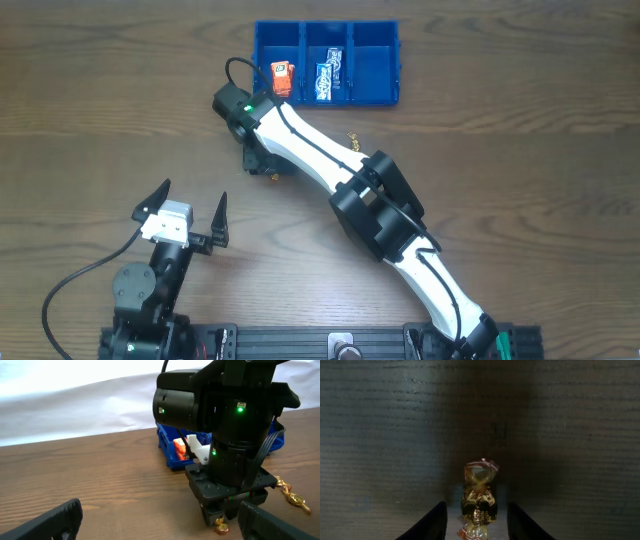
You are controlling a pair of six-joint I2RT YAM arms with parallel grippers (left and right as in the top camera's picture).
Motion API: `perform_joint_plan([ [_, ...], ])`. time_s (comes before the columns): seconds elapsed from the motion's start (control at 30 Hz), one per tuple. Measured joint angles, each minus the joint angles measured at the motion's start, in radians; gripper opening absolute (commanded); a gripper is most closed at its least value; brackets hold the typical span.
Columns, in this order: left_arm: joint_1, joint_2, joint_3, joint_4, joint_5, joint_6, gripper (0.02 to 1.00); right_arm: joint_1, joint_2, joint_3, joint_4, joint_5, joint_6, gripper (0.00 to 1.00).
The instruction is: Sort Candies Into Trays
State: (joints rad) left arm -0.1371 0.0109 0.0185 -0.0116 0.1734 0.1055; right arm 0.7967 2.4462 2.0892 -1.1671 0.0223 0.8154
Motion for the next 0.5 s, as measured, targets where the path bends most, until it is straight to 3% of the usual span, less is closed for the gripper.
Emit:
perform_joint_plan([
  [0.5, 0.000, 0.000, 0.000, 0.000, 0.000, 0.000, 0.996, -0.020, 0.000, -0.002, 0.001, 0.011, 0.000, 0.205],
])
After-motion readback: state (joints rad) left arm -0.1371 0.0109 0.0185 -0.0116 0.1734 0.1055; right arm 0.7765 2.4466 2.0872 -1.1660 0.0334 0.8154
